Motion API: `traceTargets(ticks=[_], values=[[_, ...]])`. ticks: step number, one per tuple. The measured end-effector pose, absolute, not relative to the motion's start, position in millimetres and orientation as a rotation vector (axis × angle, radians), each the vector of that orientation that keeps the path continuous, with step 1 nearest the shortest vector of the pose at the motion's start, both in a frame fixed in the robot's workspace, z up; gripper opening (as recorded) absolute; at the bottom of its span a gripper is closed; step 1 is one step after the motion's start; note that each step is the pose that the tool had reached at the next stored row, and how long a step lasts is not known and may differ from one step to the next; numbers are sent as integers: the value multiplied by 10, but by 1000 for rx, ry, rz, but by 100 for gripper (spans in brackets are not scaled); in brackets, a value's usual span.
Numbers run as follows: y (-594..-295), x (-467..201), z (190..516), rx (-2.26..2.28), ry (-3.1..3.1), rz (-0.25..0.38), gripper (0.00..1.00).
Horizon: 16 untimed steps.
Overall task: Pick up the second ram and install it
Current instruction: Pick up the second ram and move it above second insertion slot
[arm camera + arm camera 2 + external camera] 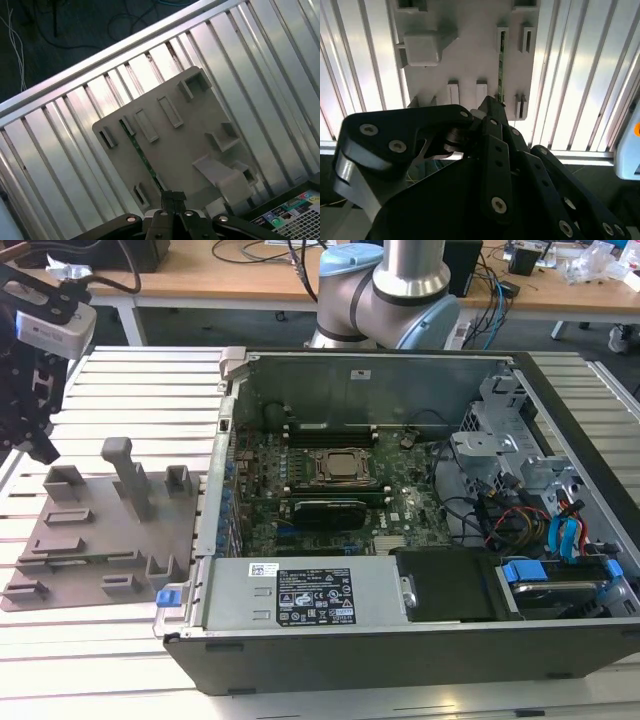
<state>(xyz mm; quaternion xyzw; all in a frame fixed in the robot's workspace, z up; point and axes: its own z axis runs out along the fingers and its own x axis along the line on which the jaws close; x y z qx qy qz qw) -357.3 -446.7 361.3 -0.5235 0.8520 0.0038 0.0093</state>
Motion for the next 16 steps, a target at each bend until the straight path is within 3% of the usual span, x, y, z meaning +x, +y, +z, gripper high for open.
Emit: traceTargets(ticks=[16], values=[[-4467, -3573, 3613, -1899, 2480, 15, 10]])
